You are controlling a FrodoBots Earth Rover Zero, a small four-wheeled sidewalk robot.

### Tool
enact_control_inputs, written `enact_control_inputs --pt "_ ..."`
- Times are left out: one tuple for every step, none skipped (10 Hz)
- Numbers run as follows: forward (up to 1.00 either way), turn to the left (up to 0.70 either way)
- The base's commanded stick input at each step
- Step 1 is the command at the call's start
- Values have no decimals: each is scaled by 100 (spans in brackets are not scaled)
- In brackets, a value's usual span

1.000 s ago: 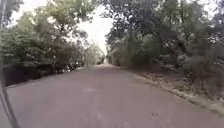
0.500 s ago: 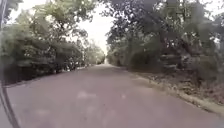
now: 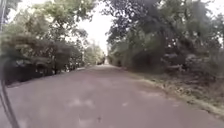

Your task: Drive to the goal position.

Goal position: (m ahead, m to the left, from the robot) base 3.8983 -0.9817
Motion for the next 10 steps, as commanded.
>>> enact_control_inputs --pt "70 0" --pt "70 0" --pt "70 0" --pt "70 0" --pt "70 0" --pt "70 0" --pt "70 0" --pt "70 0" --pt "70 0" --pt "70 0"
